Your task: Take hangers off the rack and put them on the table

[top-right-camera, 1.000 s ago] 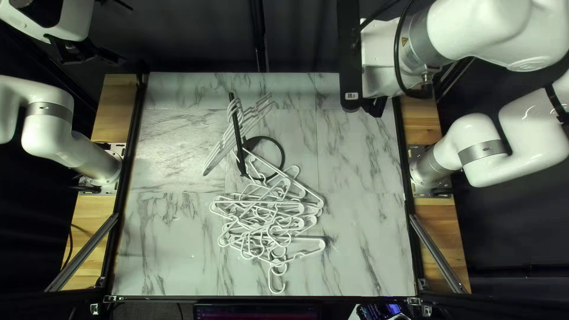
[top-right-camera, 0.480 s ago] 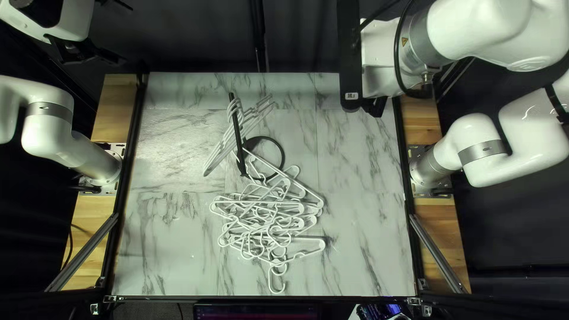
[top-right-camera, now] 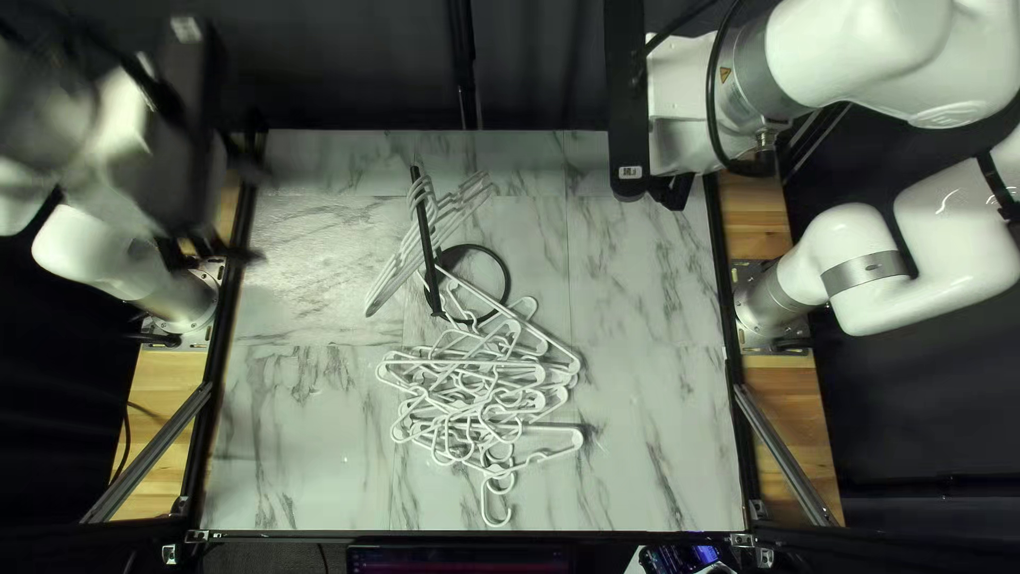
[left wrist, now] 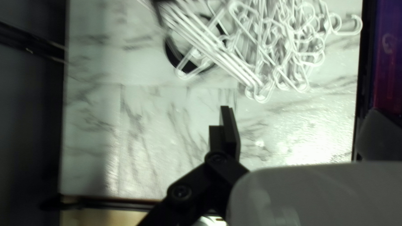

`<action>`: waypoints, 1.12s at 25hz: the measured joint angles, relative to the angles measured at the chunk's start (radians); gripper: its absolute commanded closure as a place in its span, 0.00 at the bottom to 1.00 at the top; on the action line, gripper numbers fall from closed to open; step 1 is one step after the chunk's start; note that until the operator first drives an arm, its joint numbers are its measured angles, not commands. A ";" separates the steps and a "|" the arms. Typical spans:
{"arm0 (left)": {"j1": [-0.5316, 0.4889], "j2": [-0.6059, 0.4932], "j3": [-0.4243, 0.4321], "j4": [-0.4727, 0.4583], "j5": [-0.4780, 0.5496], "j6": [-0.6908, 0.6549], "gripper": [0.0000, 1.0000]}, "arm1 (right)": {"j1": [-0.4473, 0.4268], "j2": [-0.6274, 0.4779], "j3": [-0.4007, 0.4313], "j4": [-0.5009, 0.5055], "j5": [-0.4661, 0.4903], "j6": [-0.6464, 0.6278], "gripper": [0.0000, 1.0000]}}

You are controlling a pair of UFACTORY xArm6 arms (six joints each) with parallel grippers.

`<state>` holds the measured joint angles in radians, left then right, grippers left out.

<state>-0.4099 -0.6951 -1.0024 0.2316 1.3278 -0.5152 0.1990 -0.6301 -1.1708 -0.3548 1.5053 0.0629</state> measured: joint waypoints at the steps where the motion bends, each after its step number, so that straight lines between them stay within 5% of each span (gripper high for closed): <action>1: -0.023 0.029 0.013 0.009 -0.009 -0.041 0.00 | 0.000 0.000 0.000 0.000 0.000 0.000 0.00; 8: -0.141 0.241 0.016 0.055 -0.030 -0.286 0.00 | 0.000 0.000 0.000 0.000 0.000 0.000 0.00; 15: -0.104 0.468 -0.100 0.095 0.055 -0.431 0.00 | 0.000 0.000 0.000 0.000 0.000 0.000 0.00; 20: -0.097 0.474 -0.098 0.095 0.059 -0.446 0.00 | 0.000 0.000 0.000 0.000 0.000 0.000 0.00; 28: -0.095 0.344 0.105 0.197 -0.154 -0.537 0.00 | 0.000 0.000 0.000 0.000 0.000 0.000 0.00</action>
<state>-0.5048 -0.3514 -0.8978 0.4284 1.1737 -1.0521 0.1990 -0.6301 -1.1708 -0.3548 1.5053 0.0629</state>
